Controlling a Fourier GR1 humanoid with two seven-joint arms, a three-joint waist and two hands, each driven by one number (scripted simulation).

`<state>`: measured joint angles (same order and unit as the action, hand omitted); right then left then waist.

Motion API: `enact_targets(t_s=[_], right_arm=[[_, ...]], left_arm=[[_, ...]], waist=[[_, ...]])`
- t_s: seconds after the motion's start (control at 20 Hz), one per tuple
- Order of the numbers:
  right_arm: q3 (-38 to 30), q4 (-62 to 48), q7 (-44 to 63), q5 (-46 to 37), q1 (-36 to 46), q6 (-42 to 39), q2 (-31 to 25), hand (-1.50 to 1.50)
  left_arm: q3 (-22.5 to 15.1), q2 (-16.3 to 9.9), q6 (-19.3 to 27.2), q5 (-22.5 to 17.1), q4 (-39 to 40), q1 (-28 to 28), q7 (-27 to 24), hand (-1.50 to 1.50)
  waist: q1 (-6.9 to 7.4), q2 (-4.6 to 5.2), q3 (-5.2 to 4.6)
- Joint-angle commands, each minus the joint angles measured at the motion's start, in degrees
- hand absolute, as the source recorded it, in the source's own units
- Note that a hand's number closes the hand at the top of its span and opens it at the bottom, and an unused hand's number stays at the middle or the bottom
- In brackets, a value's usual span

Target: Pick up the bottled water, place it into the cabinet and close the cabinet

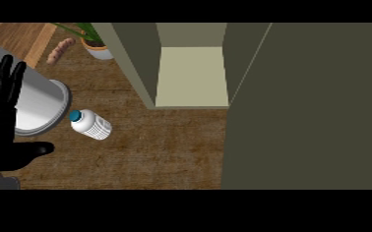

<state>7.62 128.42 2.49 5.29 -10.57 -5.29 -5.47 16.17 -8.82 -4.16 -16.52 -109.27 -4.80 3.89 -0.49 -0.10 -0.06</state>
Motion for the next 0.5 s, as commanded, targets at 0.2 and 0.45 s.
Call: enact_targets(t_s=[0.2,0.45], right_arm=[[2.94,12.27,4.88,5.31,-11.76,-4.7,-2.46,-1.5],[8.84,19.44,6.74,1.33,-16.51,-3.31,-0.81,-1.5]], left_arm=[[8.07,-5.18,-2.11,-12.49,-1.41,1.32,9.62,-1.5],[8.29,-6.84,-0.81,-9.66,-6.44,5.99,14.06,-1.5]], waist=[[0.31,-0.03,0.07],[0.46,-0.11,0.05]])
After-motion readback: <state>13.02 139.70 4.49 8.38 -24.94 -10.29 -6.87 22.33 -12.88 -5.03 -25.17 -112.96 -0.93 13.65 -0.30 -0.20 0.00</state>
